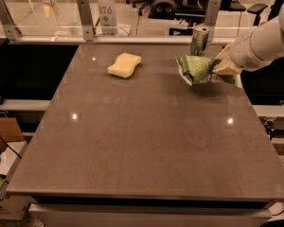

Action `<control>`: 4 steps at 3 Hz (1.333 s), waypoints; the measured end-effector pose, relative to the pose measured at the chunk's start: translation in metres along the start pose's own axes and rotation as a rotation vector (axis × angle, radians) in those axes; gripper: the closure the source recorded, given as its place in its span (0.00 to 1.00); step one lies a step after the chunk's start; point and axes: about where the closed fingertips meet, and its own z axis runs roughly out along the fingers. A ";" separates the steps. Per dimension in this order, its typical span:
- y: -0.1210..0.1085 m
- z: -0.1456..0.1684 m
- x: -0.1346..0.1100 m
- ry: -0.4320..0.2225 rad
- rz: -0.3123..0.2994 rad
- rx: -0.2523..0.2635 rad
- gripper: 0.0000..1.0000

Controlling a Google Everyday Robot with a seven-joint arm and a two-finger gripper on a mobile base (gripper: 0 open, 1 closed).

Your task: Move green jalapeno chip bag near redbull can

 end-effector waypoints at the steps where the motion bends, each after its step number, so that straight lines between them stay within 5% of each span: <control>1: -0.005 0.011 0.006 0.007 -0.029 -0.009 0.38; 3: -0.008 0.022 0.011 0.024 -0.047 -0.019 0.00; 4: -0.008 0.022 0.011 0.024 -0.047 -0.019 0.00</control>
Offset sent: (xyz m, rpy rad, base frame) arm 0.0287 -0.0147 -0.0207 -0.0768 0.0092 0.0283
